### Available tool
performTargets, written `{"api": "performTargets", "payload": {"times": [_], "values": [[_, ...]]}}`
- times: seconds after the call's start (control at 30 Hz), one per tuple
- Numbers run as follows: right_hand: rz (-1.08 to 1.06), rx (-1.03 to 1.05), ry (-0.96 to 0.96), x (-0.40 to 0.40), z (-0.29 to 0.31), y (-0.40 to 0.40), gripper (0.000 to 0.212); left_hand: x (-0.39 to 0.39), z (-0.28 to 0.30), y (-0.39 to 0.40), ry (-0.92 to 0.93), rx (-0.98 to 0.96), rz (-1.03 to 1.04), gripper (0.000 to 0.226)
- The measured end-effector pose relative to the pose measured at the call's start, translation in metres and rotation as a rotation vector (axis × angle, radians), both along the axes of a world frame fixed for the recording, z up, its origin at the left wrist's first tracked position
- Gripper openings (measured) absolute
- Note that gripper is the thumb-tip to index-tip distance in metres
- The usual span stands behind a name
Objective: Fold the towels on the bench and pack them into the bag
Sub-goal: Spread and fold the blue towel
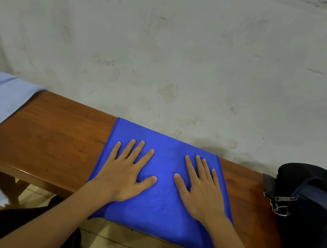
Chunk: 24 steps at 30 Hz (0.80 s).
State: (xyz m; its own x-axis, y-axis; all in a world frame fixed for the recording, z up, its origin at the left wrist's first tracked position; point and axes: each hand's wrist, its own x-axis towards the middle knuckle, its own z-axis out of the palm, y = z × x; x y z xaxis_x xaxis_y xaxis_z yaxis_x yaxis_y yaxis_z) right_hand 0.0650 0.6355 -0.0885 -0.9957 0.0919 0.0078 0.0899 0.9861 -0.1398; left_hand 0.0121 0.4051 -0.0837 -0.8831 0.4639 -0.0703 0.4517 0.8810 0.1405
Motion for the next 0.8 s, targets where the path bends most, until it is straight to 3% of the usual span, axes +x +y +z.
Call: {"api": "performTargets", "payload": {"times": [0.1,0.17,0.27,0.47,0.6,0.7,0.8], "values": [[0.113,-0.053,-0.027,-0.008,0.004,0.011,0.097,0.016,0.008,-0.005,-0.015,-0.055,0.020,0.108],[0.178,-0.098,-0.024,-0.011,0.006,0.015,0.093,0.027,0.012,-0.008,0.017,-0.124,0.018,0.105],[0.193,-0.145,0.004,-0.008,0.007,0.014,0.092,0.032,0.014,-0.012,0.068,-0.056,0.006,0.093],[0.148,-0.129,-0.009,0.005,0.004,0.014,0.088,0.016,0.016,-0.028,-0.011,0.000,-0.024,0.109],[0.079,-0.092,-0.023,0.007,0.003,0.015,0.088,0.002,0.012,-0.035,-0.077,-0.027,-0.056,0.107],[-0.056,-0.073,-0.016,0.004,0.003,0.008,0.095,-0.007,0.011,-0.029,0.030,-0.033,0.008,0.100],[-0.204,-0.060,-0.020,0.000,0.002,0.004,0.078,-0.003,0.019,-0.017,0.105,0.014,0.050,0.102]]}}
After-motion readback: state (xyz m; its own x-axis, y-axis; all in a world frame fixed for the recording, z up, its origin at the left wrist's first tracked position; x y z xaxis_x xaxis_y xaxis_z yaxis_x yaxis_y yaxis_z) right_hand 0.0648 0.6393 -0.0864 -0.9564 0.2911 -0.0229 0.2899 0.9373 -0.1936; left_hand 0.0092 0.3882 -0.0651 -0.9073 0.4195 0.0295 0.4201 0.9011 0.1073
